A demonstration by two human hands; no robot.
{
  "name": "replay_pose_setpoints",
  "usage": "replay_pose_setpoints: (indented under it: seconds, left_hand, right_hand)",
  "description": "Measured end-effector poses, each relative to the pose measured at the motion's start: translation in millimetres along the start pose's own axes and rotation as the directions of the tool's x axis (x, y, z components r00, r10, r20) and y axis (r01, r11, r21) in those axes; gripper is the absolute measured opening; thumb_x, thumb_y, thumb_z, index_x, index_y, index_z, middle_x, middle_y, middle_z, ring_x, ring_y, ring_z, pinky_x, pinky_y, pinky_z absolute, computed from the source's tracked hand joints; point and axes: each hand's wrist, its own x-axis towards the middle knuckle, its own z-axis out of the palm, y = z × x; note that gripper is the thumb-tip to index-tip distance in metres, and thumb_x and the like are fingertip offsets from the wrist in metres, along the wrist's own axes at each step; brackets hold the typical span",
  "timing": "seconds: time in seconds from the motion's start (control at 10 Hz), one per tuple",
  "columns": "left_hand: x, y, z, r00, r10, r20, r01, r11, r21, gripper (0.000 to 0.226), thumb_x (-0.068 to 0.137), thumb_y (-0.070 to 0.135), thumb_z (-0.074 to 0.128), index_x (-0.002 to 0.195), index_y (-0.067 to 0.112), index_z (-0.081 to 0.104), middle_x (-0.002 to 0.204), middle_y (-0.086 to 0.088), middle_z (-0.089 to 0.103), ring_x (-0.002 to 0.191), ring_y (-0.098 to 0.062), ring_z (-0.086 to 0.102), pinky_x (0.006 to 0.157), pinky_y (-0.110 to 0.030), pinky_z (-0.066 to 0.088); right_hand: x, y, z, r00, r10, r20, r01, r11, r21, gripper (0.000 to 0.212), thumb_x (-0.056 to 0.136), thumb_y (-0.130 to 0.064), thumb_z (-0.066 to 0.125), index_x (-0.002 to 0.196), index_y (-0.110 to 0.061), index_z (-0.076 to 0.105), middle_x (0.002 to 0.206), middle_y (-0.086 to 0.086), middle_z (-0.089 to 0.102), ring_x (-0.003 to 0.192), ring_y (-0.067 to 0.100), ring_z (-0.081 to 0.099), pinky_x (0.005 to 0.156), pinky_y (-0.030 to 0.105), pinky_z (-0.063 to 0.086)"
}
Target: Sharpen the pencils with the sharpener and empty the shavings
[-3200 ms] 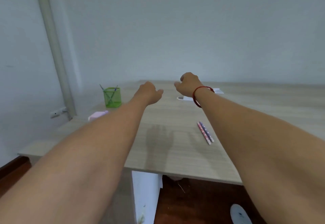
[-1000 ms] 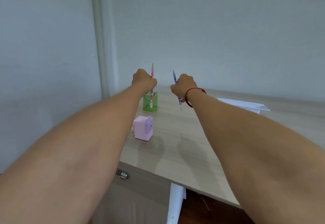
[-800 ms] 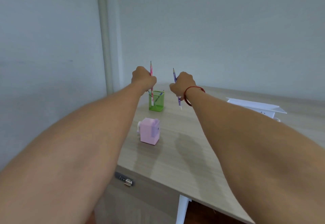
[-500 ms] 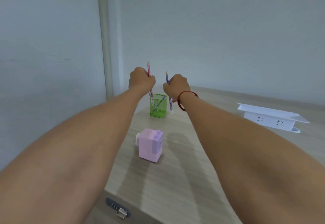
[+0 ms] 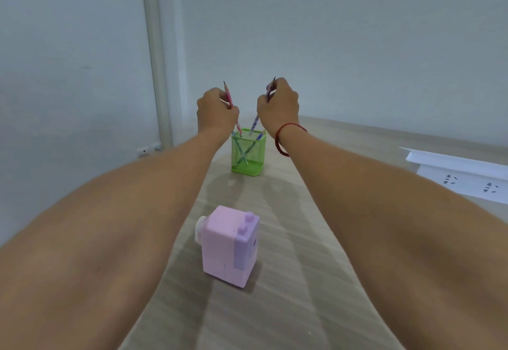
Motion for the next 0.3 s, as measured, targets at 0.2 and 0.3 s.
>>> replay_pose_setpoints:
  seconds: [0.2, 0.3]
  left_hand:
    - [-7, -23, 13, 0.987, -0.103, 0.120, 0.092, 0.992, 0.089, 0.011, 0.069, 0.003, 0.070, 0.068, 0.008, 0.060, 0.085, -0.010, 0.068, 0.070, -0.033, 0.069, 0.068, -0.044, 0.061]
    - [-7, -11, 7, 0.983, -0.140, 0.118, 0.128, 0.986, 0.104, 0.028, 0.072, 0.006, 0.075, 0.070, 0.014, 0.048, 0.082, -0.010, 0.063, 0.073, -0.033, 0.071, 0.071, -0.043, 0.060]
  right_hand:
    - [-8, 24, 15, 0.982, 0.122, 0.146, -0.091, 0.976, -0.198, 0.005, 0.089, -0.015, 0.051, 0.087, -0.012, 0.055, 0.090, 0.006, 0.059, 0.081, 0.025, 0.059, 0.066, 0.028, 0.045]
    - [-11, 16, 7, 0.977, 0.123, 0.175, -0.078, 0.968, -0.240, 0.017, 0.090, -0.025, 0.052, 0.100, -0.011, 0.051, 0.099, 0.006, 0.053, 0.096, 0.024, 0.052, 0.072, 0.031, 0.043]
